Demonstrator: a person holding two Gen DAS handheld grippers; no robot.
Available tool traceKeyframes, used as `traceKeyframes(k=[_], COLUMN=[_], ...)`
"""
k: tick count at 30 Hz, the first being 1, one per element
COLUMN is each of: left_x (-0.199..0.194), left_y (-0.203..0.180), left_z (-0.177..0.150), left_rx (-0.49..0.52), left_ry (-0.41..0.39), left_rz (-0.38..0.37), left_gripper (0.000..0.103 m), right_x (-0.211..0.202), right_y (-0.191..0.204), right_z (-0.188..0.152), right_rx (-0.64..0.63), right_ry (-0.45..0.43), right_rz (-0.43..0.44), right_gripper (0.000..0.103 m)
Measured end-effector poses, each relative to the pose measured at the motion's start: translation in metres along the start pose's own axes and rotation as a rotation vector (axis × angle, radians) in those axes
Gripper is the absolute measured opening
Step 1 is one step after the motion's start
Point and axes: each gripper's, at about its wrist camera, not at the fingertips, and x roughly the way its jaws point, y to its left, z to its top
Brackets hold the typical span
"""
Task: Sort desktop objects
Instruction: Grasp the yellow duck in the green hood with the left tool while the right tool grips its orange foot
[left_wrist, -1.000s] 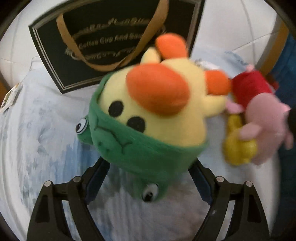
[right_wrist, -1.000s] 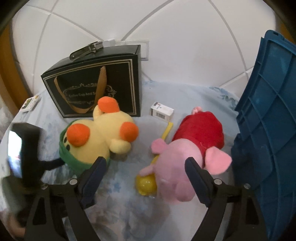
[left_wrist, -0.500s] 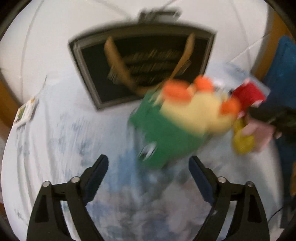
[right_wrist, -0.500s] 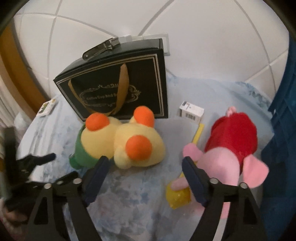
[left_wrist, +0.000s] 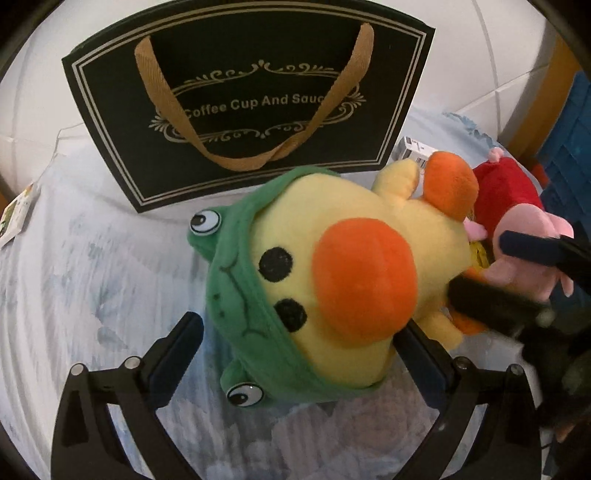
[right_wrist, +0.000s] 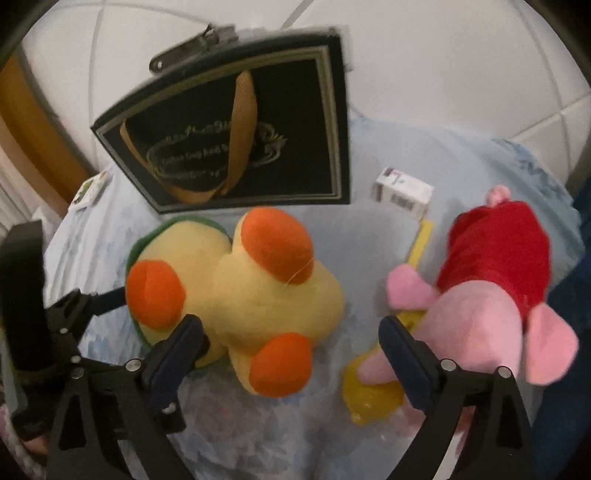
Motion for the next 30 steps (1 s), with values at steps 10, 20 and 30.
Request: traceKeyframes(k=[10, 20, 30], left_x=[0.012, -0.026, -0.037], left_y=[-0.002, 0.000, 0.015], left_z=[-0.003, -0.017, -0.071], left_rx=[0.073, 0.076, 0.060], left_ry=[0.014, -0.075, 0.014], left_rz=[-0.017, 0.010, 0.021], left_gripper=[0.103, 0.085, 0.085], right_x=[0.034, 0.000, -0.025], right_y=[0.019, 0.011, 0.024], right_z=[0.006, 0.000, -0.049], right_rx=[-0.089, -0.025, 0.036], right_ry=[0.065, 0.015, 0.074], right_rz=[0.029, 0.086, 0.167], right_gripper=[0.103, 0.038, 0.047])
